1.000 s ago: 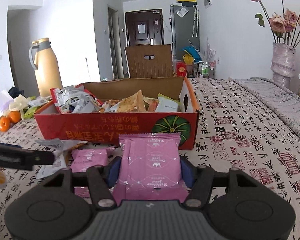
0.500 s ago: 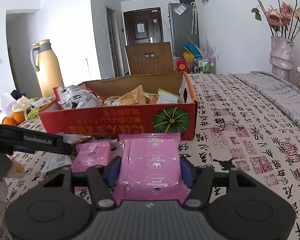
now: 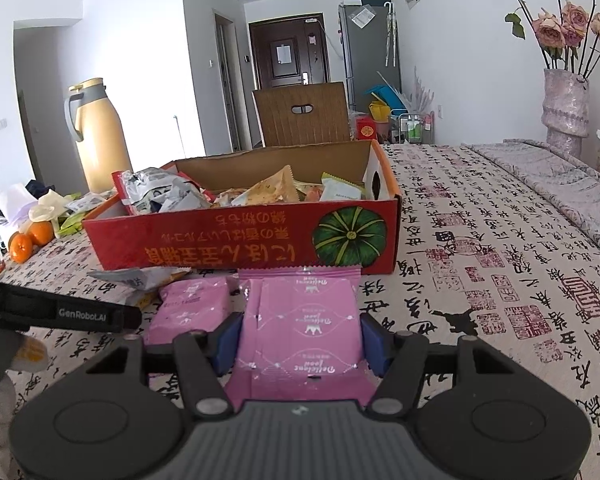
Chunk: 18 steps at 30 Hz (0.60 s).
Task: Organize snacks
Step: 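Grasp the white packet with the left gripper and lift it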
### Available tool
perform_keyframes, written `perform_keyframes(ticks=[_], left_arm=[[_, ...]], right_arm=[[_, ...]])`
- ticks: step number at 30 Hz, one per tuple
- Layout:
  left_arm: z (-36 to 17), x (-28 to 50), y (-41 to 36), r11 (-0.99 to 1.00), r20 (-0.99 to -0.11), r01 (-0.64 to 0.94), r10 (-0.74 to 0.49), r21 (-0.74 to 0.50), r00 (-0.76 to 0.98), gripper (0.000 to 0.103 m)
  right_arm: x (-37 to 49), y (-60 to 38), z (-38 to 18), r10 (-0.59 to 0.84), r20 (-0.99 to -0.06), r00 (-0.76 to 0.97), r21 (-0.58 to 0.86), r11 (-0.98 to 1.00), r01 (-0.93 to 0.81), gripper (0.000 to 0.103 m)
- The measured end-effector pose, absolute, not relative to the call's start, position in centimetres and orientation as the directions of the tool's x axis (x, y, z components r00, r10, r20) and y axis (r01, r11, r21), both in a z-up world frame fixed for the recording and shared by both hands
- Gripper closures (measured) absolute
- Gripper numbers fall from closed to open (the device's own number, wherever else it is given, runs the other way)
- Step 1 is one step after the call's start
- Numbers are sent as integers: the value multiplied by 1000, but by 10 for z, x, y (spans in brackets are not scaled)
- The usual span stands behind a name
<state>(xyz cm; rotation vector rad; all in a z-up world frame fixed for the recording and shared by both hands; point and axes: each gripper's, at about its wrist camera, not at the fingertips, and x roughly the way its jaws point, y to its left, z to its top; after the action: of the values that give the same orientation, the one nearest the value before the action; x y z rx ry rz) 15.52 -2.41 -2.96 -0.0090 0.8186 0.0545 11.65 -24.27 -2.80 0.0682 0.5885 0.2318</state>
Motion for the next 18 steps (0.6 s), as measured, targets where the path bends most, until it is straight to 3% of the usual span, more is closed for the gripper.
perform_keyframes(ticks=[5,18], left_arm=[[-29,146,-24,999,-719,-32,26,4,695,54],[-11,100,-29,998,-620,45,-7,47,784,59]], right_arm=[[112,-239,-27,246,-539,806,129,969,-210,42],[99,-228,-18,273,-526,805,122,961,-247,42]])
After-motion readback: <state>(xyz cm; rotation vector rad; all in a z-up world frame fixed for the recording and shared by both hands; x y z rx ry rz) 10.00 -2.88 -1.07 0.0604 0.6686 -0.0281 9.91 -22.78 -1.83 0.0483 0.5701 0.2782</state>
